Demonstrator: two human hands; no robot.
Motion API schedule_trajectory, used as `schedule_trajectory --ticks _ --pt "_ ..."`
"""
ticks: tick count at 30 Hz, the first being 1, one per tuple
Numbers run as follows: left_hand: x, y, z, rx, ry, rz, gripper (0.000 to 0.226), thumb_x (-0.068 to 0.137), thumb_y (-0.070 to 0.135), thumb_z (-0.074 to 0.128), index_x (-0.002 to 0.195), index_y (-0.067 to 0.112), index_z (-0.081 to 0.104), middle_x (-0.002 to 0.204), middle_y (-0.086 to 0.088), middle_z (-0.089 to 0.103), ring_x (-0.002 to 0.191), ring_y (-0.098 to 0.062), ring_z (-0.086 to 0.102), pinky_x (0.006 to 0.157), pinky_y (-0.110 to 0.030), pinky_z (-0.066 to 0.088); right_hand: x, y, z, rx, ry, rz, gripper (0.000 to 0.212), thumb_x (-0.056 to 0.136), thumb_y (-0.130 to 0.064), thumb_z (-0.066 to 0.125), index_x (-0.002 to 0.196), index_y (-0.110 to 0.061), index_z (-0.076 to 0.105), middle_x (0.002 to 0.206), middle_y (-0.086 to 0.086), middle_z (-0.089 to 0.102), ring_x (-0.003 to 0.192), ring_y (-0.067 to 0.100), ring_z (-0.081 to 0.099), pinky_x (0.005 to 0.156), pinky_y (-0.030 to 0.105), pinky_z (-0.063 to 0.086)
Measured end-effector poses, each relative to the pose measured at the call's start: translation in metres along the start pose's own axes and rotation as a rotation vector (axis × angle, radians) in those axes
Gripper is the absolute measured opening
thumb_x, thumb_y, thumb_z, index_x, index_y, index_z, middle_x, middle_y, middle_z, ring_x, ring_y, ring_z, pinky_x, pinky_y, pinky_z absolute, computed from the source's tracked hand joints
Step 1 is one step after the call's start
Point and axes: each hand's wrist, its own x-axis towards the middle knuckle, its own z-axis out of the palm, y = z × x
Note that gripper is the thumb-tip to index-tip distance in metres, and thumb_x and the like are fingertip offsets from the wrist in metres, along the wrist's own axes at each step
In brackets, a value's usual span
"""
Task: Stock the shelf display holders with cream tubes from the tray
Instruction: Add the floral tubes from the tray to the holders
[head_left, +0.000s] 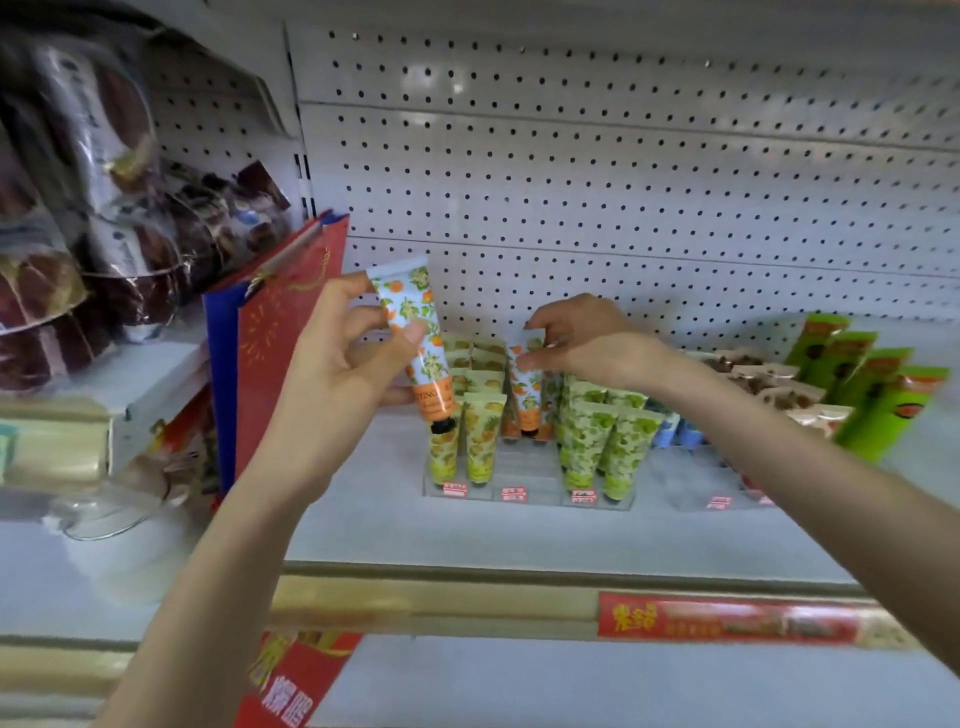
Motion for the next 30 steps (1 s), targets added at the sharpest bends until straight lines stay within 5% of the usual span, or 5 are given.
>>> schedule_trajectory --ticks 3,9,18,21,30 --pt "0.006 -0.001 0.001 -0.017 0.006 -0.001 0.035 0.088 0.014 0.057 0.119 0.015 0.043 0.103 -0.009 0.065 0.09 -0.023 0.068 0.071 -0.049 0.058 0.002 0.001 0.005 -0.11 -0.043 -0.015 0.034 0.086 -0.029 0.066 0.116 -0.014 0.062 0.11 0.007 0.061 0.09 0.015 0.054 0.074 0.02 0.037" --pt "0.013 -0.002 0.009 -0.044 0.03 0.02 0.03 0.089 0.009 0.055 0.114 0.019 0.042 0.107 -0.011 0.064 0.083 -0.011 0.068 0.066 -0.033 0.059 0.005 0.002 0.009 -0.163 -0.11 -0.007 0.034 0.086 -0.027 0.067 0.116 -0.014 0.06 0.102 0.001 0.056 0.093 0.014 0.051 0.072 0.018 0.034" --pt "0.013 -0.002 0.024 -0.039 0.047 0.022 0.031 0.089 0.009 0.055 0.117 0.015 0.042 0.106 -0.012 0.063 0.08 -0.008 0.066 0.064 -0.031 0.059 0.009 0.003 0.013 -0.202 -0.157 -0.054 0.026 0.087 -0.026 0.066 0.11 -0.015 0.061 0.111 0.003 0.059 0.096 0.018 0.055 0.063 0.021 0.04" --pt "0.012 -0.001 0.025 -0.033 0.055 0.017 0.032 0.089 0.009 0.055 0.118 0.014 0.042 0.109 -0.013 0.063 0.08 -0.007 0.067 0.063 -0.03 0.059 0.01 0.002 0.013 -0.188 -0.167 -0.051 0.027 0.087 -0.026 0.066 0.111 -0.016 0.061 0.111 0.003 0.058 0.099 0.019 0.056 0.07 0.022 0.04" --pt "0.012 0.002 0.028 -0.014 0.061 0.019 0.031 0.089 0.011 0.056 0.116 0.017 0.043 0.108 -0.012 0.063 0.082 -0.011 0.066 0.064 -0.031 0.059 0.013 0.01 0.021 -0.167 -0.169 -0.058 0.015 0.083 -0.024 0.07 0.089 -0.02 0.057 0.092 -0.001 0.056 0.087 0.018 0.054 0.057 0.017 0.036"
